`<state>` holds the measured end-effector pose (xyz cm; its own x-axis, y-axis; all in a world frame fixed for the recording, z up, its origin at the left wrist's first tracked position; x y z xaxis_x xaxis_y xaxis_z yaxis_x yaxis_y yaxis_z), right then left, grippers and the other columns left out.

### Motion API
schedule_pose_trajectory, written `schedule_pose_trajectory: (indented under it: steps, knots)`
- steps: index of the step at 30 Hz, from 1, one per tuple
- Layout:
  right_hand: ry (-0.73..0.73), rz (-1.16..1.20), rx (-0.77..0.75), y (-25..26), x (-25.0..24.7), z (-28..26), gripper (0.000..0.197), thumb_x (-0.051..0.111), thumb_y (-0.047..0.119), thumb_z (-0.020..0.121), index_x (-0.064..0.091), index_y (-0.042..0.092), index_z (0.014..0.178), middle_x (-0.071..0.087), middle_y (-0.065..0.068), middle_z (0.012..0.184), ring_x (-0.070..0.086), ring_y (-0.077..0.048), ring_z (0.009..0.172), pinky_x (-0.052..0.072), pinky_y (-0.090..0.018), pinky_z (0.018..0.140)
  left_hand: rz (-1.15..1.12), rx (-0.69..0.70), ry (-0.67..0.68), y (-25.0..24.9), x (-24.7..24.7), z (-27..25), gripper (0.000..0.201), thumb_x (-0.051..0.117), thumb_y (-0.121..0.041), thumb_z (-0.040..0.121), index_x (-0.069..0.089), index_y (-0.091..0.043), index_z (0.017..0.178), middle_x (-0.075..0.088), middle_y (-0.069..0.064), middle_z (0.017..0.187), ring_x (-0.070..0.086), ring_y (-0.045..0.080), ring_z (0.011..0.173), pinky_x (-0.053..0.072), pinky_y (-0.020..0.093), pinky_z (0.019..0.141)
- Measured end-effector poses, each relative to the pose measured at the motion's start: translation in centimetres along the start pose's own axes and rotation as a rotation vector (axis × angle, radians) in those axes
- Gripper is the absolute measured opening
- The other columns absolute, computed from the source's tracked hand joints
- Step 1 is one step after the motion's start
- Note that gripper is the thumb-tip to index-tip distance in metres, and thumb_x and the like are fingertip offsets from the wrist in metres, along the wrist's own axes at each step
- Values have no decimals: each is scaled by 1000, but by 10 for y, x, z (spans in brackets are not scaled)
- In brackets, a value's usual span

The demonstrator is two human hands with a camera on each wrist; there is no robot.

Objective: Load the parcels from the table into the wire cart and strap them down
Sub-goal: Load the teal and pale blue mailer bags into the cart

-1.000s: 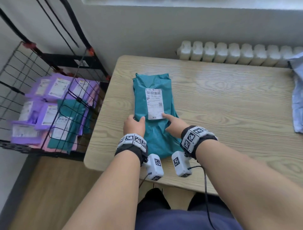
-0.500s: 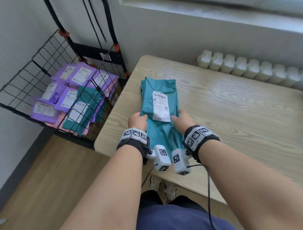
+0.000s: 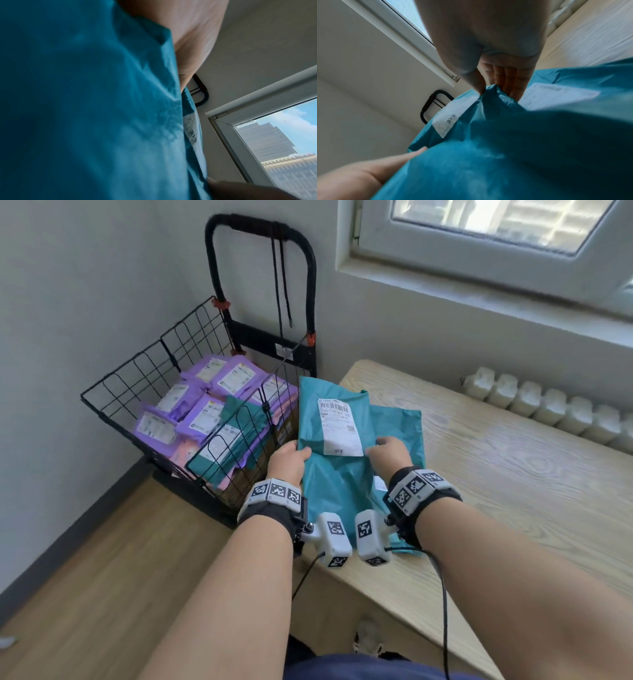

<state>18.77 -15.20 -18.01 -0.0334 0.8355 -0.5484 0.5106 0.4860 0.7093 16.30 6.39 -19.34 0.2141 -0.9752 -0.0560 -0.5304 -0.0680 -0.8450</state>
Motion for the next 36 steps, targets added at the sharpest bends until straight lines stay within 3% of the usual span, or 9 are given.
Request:
schedule_pose_trajectory:
  steps: [4, 11, 16, 19, 23, 26, 30, 33, 36]
  knots:
    - [-13, 22, -25, 52, 45, -10, 24, 54, 5, 80, 70, 3, 98, 69, -12, 92, 65, -30, 88, 53, -37, 81, 176, 75, -72, -16, -74, 18, 23, 59, -15, 90, 70, -11, 111, 72, 10, 105, 68, 28, 96, 54, 42, 91]
    - [49, 49, -28, 125, 177, -34, 27, 50, 0, 85, 71, 11, 98, 68, -6, 92, 64, -23, 85, 56, -35, 83, 342, 126, -168, -35, -225, 48, 24, 61, -14, 90, 70, -7, 112, 70, 7, 104, 64, 24, 95, 49, 29, 90]
    - [24, 91, -26, 159, 239, -36, 37, 55, 6, 77, 71, 19, 107, 72, -3, 102, 68, -24, 91, 56, -40, 87, 333, 95, -215, -37, -297, 70, 22, 64, -14, 87, 73, -9, 106, 72, 10, 105, 66, 29, 97, 52, 38, 92]
    - [9, 54, -57, 181, 257, -28, 43, 51, 2, 80, 67, 19, 115, 69, -4, 108, 66, -24, 92, 56, -38, 86, 327, 47, -218, -34, -315, 86, 22, 62, -10, 82, 73, -10, 101, 71, 10, 102, 66, 30, 94, 54, 36, 87]
    - [36, -37, -111, 210, 279, -4, 46, 43, -1, 85, 61, 19, 122, 62, -5, 100, 59, -21, 75, 47, -27, 66, 235, -40, -215, -38, -328, 116, 11, 61, -17, 81, 60, -7, 75, 62, 11, 81, 56, 27, 75, 42, 27, 58]
    - [69, -72, -116, 228, 300, 23, 47, 40, -3, 86, 60, 21, 122, 60, -2, 84, 57, -21, 65, 47, -27, 60, 240, -83, -266, -48, -343, 141, 29, 54, -32, 90, 59, -6, 77, 62, 13, 85, 55, 26, 76, 45, 34, 71]
    - [141, -94, -122, 256, 331, 63, 49, 38, -3, 86, 59, 22, 123, 60, -7, 93, 58, -24, 71, 51, -33, 68, 336, -127, -343, -60, -364, 184, 28, 57, -24, 88, 62, 3, 82, 62, 15, 82, 60, 30, 80, 48, 36, 73]
    - [204, -126, -131, 277, 357, 93, 49, 39, -2, 87, 57, 20, 127, 57, -5, 96, 53, -19, 65, 46, -30, 61, 313, -244, -355, -53, -371, 214, 23, 63, -23, 82, 65, 0, 79, 63, 8, 60, 62, 25, 61, 52, 29, 63]
    - [264, -175, -162, 296, 385, 119, 47, 46, 6, 87, 55, 19, 132, 57, -2, 100, 56, -23, 78, 45, -30, 66, 241, -312, -371, -50, -373, 240, 19, 66, -18, 80, 62, -3, 69, 60, 4, 43, 60, 22, 50, 55, 30, 65]
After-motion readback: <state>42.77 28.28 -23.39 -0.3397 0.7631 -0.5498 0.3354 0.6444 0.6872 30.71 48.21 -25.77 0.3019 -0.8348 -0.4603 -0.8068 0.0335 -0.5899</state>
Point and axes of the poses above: each hand's wrist, its own z-axis towards the middle knuckle, its own x-axis out of the palm, y = z × x, the point moved 10 cm from there along z, towards the middle knuckle
